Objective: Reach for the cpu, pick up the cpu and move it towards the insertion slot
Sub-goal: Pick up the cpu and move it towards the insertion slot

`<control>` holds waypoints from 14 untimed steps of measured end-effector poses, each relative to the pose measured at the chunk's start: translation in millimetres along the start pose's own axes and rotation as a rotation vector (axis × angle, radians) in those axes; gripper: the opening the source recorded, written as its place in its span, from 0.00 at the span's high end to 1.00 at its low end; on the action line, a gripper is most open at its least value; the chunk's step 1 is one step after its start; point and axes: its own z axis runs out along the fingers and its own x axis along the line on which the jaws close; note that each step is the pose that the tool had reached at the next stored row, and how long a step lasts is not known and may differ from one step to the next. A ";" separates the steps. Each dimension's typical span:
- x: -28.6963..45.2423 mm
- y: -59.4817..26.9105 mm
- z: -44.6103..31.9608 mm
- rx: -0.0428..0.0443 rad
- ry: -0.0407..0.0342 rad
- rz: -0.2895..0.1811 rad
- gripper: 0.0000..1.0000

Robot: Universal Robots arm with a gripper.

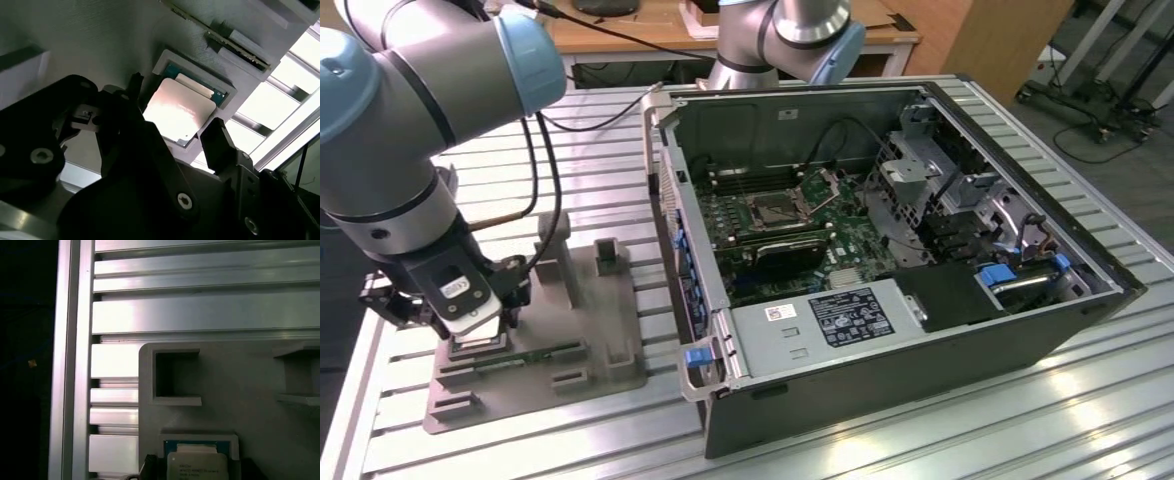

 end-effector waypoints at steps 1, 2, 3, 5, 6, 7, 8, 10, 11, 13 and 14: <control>0.1 0.0 0.0 -0.0001 0.0002 -0.004 0.26; 0.2 -0.1 0.0 -0.0002 0.0003 -0.007 0.26; 0.2 -0.1 0.0 -0.0002 0.0003 -0.009 0.28; 0.2 -0.1 0.0 -0.0002 0.0003 -0.009 0.34; 0.2 -0.1 0.0 -0.0002 0.0003 -0.009 0.34; 0.2 -0.1 0.0 -0.0002 0.0003 -0.009 0.41; 0.2 -0.1 0.0 -0.0002 0.0003 -0.009 0.41; 0.2 -0.1 0.0 -0.0002 0.0004 -0.010 0.41; 0.2 -0.1 0.0 -0.0002 0.0003 -0.010 0.42; 0.2 -0.1 0.0 -0.0002 0.0004 -0.010 0.45; 0.2 -0.1 0.0 -0.0002 0.0004 -0.010 0.45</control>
